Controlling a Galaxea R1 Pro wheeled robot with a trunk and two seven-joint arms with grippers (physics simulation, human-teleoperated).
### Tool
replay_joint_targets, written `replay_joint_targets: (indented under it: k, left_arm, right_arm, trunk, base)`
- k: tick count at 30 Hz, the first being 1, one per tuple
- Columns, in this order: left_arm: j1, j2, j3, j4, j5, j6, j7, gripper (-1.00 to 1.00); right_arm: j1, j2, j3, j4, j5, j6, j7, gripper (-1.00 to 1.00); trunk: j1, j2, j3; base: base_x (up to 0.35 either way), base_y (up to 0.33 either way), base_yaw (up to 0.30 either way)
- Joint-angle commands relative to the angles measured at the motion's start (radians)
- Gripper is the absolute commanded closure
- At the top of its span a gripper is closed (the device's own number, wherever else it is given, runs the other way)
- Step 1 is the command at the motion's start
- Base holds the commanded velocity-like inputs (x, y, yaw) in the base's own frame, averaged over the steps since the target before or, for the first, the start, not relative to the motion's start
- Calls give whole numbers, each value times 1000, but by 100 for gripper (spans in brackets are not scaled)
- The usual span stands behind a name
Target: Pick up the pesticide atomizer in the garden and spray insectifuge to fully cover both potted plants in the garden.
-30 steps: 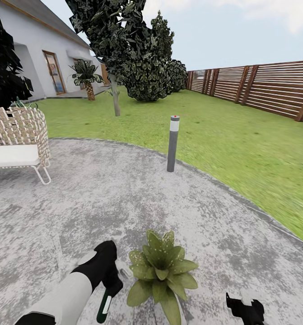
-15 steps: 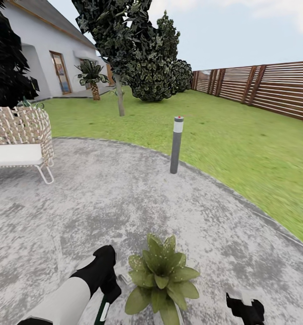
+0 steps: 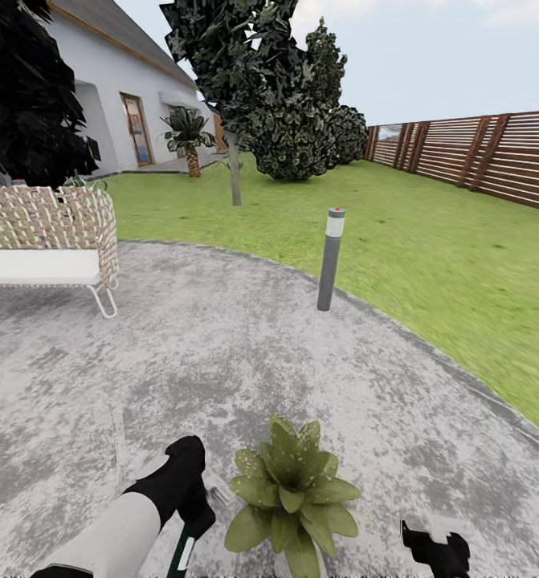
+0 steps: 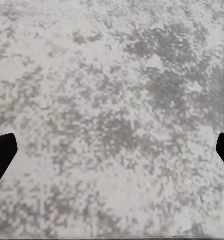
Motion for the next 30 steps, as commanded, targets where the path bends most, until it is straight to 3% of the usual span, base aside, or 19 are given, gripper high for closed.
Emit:
replay_joint_targets:
  k: [1,5,16,30]
  left_arm:
    - [0,1,-1,-3,-9,5,-10,100]
    - [0,2,39,-5,-9,5,-10,100]
    - [0,6,45,-5,-9,4,-6,100]
    - [0,8,45,-2,-9,4,21,100]
  right_arm:
    - [-1,0,-5,2,11,-3,-6,-100]
    - [-1,0,-5,2,11,-3,-6,-100]
    - [-1,0,-5,2,11,-3,-6,-100]
    - [-1,0,-5,2,11,-4,-6,-100]
  trunk:
    - [0,0,-1]
    - [0,0,-1]
    - [0,0,-1]
    - [0,0,-1]
  base:
    - [-117,-123,0]
    - [-16,-17,62]
    - [-1,-13,231]
    - [0,-270,43]
